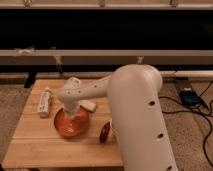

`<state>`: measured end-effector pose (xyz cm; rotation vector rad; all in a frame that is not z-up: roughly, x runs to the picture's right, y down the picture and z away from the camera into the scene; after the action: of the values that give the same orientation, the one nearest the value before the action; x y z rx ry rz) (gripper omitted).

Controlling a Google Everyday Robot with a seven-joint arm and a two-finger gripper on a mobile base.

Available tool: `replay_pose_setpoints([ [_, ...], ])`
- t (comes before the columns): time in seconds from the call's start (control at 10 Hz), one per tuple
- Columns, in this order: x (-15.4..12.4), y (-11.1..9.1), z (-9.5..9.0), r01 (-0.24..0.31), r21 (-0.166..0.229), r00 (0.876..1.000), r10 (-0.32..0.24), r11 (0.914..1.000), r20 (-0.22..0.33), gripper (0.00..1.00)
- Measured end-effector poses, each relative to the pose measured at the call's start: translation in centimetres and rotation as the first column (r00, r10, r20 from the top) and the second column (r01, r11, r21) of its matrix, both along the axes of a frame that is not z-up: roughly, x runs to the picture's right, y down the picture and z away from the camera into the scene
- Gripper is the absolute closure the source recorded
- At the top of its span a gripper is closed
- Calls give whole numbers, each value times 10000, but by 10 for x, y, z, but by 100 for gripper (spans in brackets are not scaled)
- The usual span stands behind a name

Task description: Push the ceramic bowl across the table

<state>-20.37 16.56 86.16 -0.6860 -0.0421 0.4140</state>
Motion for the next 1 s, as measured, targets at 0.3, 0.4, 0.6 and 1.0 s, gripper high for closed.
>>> replay_pose_setpoints([
  [0.3, -6, -24, 22, 32, 156, 9997, -36, 9999, 245, 100],
  [0.4, -8, -34, 29, 85, 224, 9996, -91, 9997, 266, 100],
  [0.6, -20, -51, 44, 277, 418, 9987, -295, 9987, 423, 100],
  [1.0, -48, -74, 69, 716, 633, 9952, -755, 9954, 622, 100],
])
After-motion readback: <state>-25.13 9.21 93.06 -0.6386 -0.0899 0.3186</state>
